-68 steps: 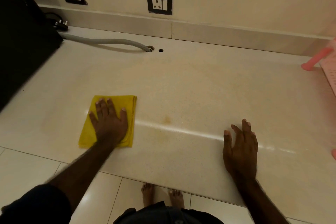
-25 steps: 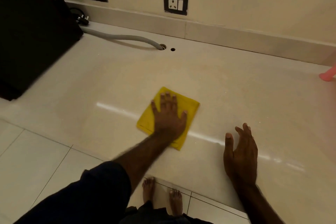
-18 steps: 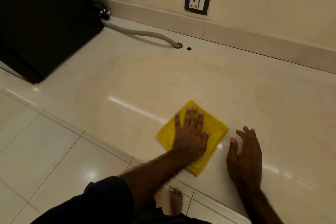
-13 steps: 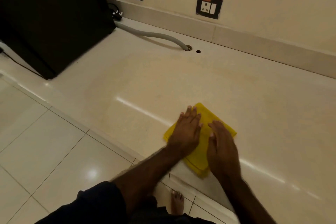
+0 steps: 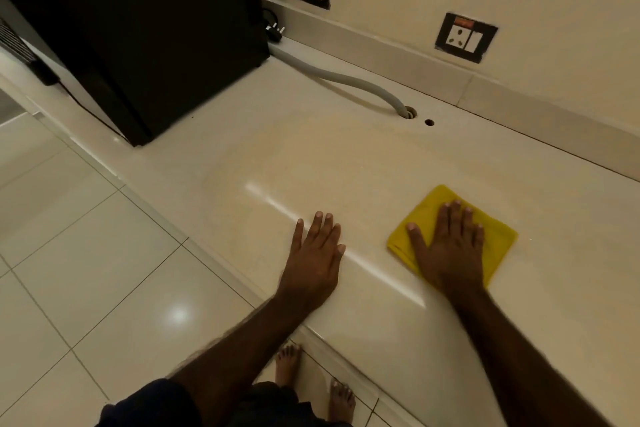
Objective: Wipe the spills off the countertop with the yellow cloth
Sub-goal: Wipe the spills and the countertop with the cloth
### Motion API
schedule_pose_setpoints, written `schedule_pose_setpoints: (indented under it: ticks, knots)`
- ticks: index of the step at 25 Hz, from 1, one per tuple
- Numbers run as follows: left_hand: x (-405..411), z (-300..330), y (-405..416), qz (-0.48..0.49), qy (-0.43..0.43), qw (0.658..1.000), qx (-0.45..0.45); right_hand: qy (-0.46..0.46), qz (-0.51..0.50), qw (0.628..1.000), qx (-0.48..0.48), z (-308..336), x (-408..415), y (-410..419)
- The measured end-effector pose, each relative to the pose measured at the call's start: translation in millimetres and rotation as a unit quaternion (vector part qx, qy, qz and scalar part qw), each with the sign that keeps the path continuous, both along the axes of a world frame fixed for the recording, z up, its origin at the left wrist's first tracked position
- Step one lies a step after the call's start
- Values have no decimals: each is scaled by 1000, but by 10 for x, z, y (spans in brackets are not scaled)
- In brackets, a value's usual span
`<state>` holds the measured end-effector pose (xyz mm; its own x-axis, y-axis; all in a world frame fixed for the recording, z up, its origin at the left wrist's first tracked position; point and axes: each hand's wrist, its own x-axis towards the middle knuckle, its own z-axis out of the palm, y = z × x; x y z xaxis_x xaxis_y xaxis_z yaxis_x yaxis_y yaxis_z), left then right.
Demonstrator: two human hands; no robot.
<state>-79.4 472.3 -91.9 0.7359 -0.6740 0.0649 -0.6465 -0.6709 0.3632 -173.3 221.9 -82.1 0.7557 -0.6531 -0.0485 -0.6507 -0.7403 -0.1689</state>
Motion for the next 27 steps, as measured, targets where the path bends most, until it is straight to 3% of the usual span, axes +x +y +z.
schedule_pose_setpoints:
  ticks: [5, 10, 12, 16, 20, 24, 27]
  knots:
    - [268, 0, 127, 63, 19, 993, -103, 59, 193, 979, -2, -11, 906, 109]
    - [479, 66, 57, 1, -35, 991, -131, 38, 428, 903, -16, -30, 900, 587]
    - [457, 45, -27, -81, -34, 992, -86, 12, 416, 909, -11, -27, 683, 606]
    - [233, -4, -435, -187, -11, 982, 26, -13, 243, 970, -25, -41, 32, 572]
    - [-101, -4, -909, -273, -36, 957, 87, 1, 113, 994, 7, -75, -678, 398]
    - [-140, 81, -1094, -260, -58, 957, 113, 6, 70, 997, 27, 2, -654, 194]
    - [135, 133, -1024, -209, -60, 967, 131, 6, 118, 993, 16, 48, -234, 127]
